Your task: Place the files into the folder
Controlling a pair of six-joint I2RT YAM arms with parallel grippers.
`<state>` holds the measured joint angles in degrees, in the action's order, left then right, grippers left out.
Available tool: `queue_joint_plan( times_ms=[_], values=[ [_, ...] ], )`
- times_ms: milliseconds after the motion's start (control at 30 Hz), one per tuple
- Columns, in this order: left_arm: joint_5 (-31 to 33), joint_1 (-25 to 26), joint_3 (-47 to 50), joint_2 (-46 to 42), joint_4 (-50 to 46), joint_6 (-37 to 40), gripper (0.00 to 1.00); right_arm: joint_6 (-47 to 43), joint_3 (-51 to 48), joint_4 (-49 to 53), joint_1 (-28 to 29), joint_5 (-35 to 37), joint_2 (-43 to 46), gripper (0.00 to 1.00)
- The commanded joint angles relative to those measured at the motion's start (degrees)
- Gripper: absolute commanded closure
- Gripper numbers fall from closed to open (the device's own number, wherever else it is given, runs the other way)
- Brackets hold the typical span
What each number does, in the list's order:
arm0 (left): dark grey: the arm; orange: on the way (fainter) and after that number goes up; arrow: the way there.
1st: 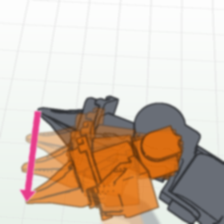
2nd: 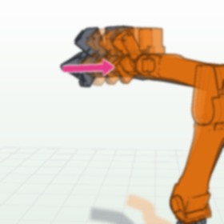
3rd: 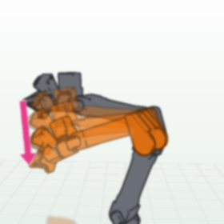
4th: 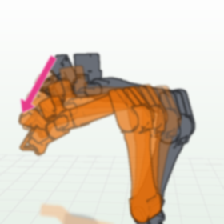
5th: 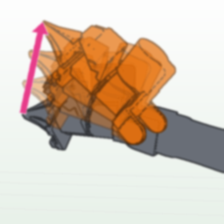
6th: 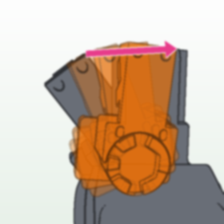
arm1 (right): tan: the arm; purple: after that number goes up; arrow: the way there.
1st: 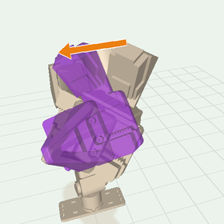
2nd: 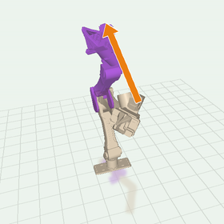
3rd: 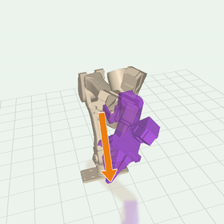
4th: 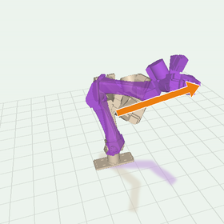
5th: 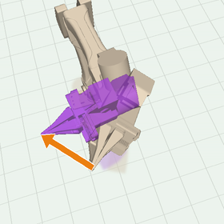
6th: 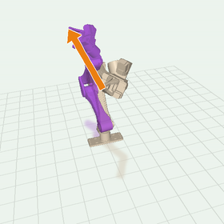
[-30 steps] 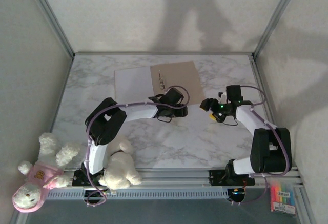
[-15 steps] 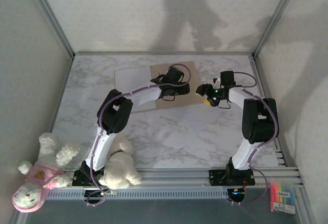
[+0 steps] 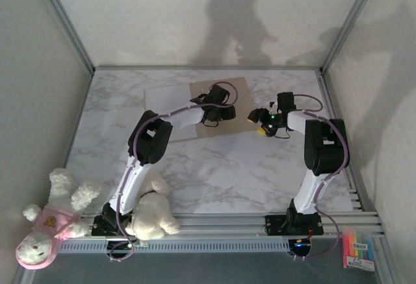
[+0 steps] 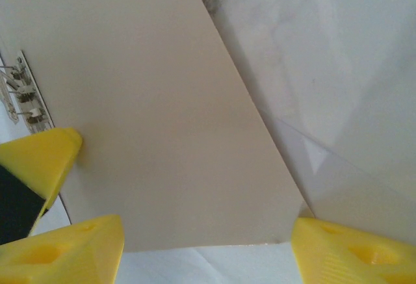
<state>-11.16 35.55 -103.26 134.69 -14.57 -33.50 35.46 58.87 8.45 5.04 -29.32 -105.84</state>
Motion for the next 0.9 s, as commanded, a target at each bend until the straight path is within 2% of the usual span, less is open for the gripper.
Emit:
queue_joint_plan(
  times_ms=[0, 367, 867],
  values=[
    [2.6, -2.57, 3.89, -3.69, -3.12, 1.28, 0.41, 1.19, -4.23, 2.9, 0.1, 3.62, 1.89, 0.29],
    [2.99, -5.45, 10.51, -7.38, -0.79, 1.47, 0.41, 1.63, -12.15, 4.13, 0.15, 1.76, 8.17, 0.29],
    [4.07, -8.72, 10.04, -7.16, -1.33, 2.28, 0.41, 1.72, -21.17, 9.97, 0.27, -0.32, 21.57, 0.28]
  ],
)
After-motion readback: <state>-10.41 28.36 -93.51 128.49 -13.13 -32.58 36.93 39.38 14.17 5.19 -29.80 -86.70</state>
